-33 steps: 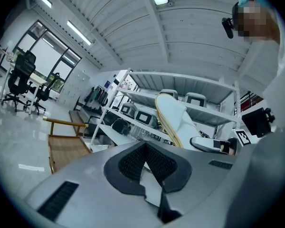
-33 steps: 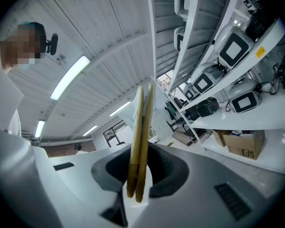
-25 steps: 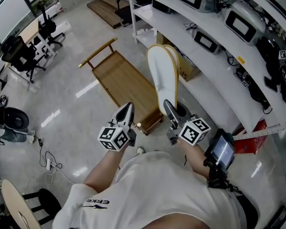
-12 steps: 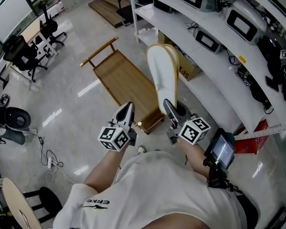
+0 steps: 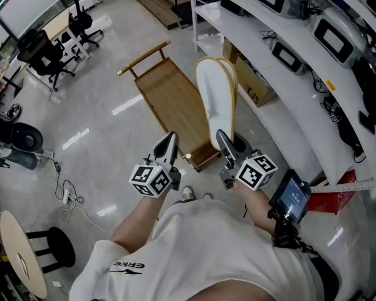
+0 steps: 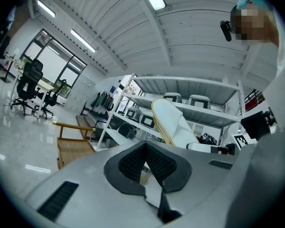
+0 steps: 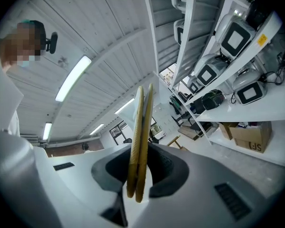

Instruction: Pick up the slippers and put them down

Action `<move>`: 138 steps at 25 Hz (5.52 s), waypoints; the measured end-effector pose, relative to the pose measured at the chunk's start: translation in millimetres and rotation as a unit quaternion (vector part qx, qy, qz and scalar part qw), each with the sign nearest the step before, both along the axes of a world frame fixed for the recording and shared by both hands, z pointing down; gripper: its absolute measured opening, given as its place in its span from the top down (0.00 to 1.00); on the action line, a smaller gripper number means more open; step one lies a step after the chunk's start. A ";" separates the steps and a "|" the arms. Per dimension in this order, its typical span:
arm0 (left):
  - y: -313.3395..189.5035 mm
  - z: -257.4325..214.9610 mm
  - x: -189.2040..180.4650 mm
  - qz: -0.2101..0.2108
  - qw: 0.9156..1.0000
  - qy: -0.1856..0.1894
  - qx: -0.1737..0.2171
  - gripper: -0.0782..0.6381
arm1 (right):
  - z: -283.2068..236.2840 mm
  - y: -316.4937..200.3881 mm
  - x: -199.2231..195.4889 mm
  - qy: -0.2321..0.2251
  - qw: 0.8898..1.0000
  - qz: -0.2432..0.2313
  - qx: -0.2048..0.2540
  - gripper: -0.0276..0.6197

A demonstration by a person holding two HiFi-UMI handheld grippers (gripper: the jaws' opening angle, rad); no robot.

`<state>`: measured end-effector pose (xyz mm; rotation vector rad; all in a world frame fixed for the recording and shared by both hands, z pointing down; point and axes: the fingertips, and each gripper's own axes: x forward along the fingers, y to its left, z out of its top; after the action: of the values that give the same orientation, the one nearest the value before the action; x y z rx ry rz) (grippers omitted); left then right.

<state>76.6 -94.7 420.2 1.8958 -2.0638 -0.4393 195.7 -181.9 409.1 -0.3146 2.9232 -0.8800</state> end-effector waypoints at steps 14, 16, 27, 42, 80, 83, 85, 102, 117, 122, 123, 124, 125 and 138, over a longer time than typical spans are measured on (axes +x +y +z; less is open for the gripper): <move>76.9 6.2 -24.9 -0.116 0.993 0.003 -0.015 0.89 | 21.8 57.1 -46.5 0.006 0.993 -0.116 -0.017 0.85; 85.0 3.5 -32.5 -0.125 0.992 0.001 -0.013 0.89 | 20.5 64.5 -57.0 0.005 0.992 -0.128 -0.015 0.85; 154.3 0.6 -102.4 -0.164 0.986 0.007 0.005 0.89 | 10.8 128.0 -132.1 -0.004 0.987 -0.162 -0.002 0.85; 269.7 1.1 -216.3 -0.185 0.983 0.010 0.020 0.89 | 10.4 240.0 -251.6 0.001 0.986 -0.170 -0.004 0.85; 161.6 29.1 -407.8 -0.124 0.992 0.026 -0.005 0.89 | 47.7 155.1 -435.1 0.013 0.993 -0.111 -0.046 0.85; 129.5 27.3 -410.2 -0.102 0.995 0.023 -0.003 0.89 | 48.1 135.4 -435.7 0.008 0.994 -0.096 -0.048 0.85; 109.6 26.2 -407.5 -0.084 0.996 0.024 -0.005 0.89 | 46.9 122.7 -433.0 0.006 0.995 -0.084 -0.049 0.85; -38.2 27.8 -387.2 0.114 0.993 0.025 -0.014 0.89 | 54.4 22.2 -397.8 0.002 0.992 0.104 -0.075 0.85; -120.6 25.9 -385.8 0.307 0.951 0.031 -0.010 0.89 | 49.9 -10.6 -392.9 -0.001 0.952 0.298 -0.066 0.85; -124.6 30.2 -384.9 0.360 0.932 0.038 -0.010 0.89 | 49.8 -3.0 -393.2 0.000 0.932 0.356 -0.066 0.85; -124.6 32.2 -384.6 0.370 0.928 0.040 -0.011 0.89 | 50.4 -0.3 -392.8 0.001 0.928 0.368 -0.065 0.85; -124.2 34.0 -383.8 0.380 0.924 0.042 -0.012 0.89 | 51.0 2.7 -391.8 0.001 0.923 0.379 -0.064 0.85; -123.3 35.6 -382.5 0.390 0.920 0.044 -0.012 0.89 | 51.5 6.1 -390.0 0.002 0.918 0.391 -0.064 0.85; -106.8 51.1 -358.8 0.446 0.893 0.051 -0.031 0.89 | 65.8 35.1 -358.6 0.002 0.883 0.462 -0.083 0.85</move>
<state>-282.2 -201.5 471.3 2.4321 -0.9340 -0.2174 -162.9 -146.8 474.9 -1.5301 2.2061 -0.9028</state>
